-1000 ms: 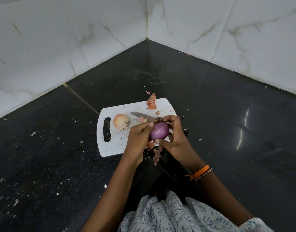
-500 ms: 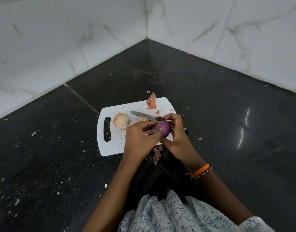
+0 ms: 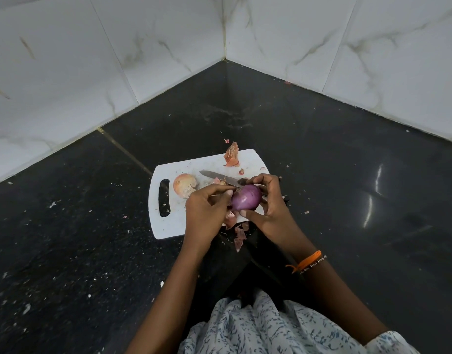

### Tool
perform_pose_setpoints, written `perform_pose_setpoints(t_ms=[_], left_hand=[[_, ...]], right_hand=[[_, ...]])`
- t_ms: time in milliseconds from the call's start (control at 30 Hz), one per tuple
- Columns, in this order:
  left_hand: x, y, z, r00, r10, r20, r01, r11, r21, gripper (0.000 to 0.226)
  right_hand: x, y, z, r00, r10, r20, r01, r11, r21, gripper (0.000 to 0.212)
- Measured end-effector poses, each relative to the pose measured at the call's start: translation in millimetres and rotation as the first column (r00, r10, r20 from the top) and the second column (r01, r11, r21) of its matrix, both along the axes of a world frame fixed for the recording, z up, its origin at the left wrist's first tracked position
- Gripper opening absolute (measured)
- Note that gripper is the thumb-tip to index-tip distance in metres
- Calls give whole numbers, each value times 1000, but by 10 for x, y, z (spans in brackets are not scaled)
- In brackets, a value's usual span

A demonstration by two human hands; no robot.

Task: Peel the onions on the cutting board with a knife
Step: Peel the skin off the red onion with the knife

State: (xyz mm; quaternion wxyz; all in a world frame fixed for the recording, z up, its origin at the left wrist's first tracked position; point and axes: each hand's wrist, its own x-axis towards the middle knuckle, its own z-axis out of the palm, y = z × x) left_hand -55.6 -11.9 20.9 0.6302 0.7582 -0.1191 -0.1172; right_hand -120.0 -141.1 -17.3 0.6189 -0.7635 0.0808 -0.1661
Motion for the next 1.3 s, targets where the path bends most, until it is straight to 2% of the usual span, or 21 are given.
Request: perform_pose_setpoints(t_ms=[67,233,367,567,700,900,1033,1200,1300], left_hand=[[-31,-9,27,1000,-27,13,27,1000,3,18],[-77,-52,62,983,-59,175,30,986,163,18],[-76,-48,76,980,-76,183,49,988,146,24],[-58,-32,67,984,-93,153,69,986,154,19],[-46,-31,45,984,-57,169,24,981,191,19],[-25,2,58,1000,-16,24,15,998,53,20],[-49,-11,73,1000,-19,-3,19,1000,16,22],[-88,-58,73,980,-65,190,31,984,176,18],[-87,-72,64,975,-65,215,23,981,190,19]], right_hand=[[0,9,2,1000,1,1,-1,1000,0,65],[0,33,18,1000,1,28,-1,1000,-2,61],[-5,25,33,999,12,41,-12,1000,-10,63],[-4,31,15,999,33,34,-32,999,-32,66],[-11,43,1,998,56,14,-55,998,-41,67],[9,-1,0,999,22,-23,-23,999,-32,65],[9,2,7,1000,11,-26,-11,1000,-17,65],[3,37,17,1000,4,21,-4,1000,-1,62],[-6,42,40,1000,11,23,-11,1000,-8,61]])
